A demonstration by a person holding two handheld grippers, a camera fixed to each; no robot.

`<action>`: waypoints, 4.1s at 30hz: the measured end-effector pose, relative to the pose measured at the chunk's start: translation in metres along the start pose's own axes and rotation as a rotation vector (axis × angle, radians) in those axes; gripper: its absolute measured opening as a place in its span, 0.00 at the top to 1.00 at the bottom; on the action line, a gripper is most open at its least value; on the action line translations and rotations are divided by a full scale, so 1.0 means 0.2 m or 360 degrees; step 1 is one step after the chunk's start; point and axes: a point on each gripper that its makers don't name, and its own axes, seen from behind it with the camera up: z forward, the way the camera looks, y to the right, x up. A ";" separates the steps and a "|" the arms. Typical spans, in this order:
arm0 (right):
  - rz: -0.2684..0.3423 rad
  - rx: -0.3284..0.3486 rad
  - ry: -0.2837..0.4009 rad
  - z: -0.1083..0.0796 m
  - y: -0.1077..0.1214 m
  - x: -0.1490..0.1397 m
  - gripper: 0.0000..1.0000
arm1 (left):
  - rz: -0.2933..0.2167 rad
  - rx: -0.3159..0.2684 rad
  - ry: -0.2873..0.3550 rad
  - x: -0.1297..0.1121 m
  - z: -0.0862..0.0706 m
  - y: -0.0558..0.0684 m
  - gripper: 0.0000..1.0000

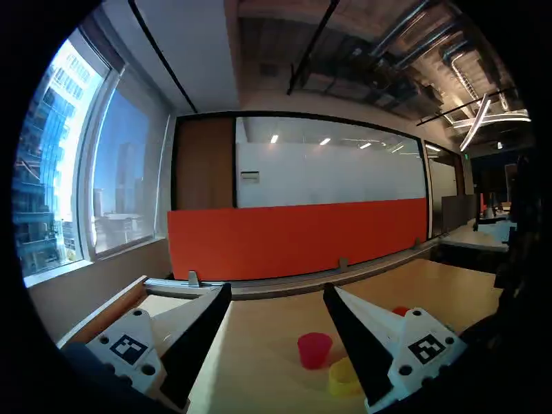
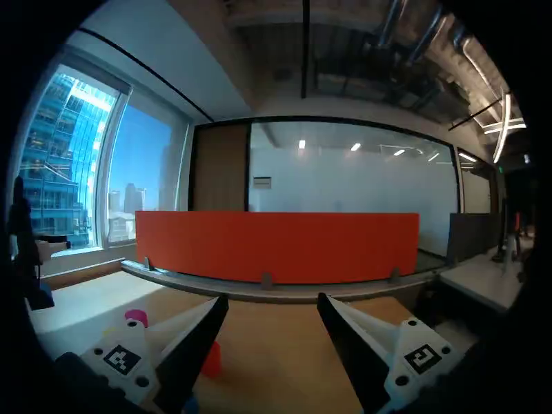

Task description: Pour water

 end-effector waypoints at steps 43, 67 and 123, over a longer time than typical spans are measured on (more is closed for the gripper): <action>0.0065 0.0954 -0.0153 -0.15 -0.60 0.06 0.00 | -0.0102 -0.1072 -0.0060 0.24 -0.07 0.69 0.01; -0.0170 0.1125 -0.0390 -0.23 -0.67 -0.24 0.00 | 0.0016 -0.1366 -0.0278 -0.10 -0.12 0.88 0.01; -0.0433 0.1306 -0.0788 -0.22 -0.72 -1.10 0.00 | 0.0377 -0.1592 -0.0862 -1.08 -0.22 1.17 0.01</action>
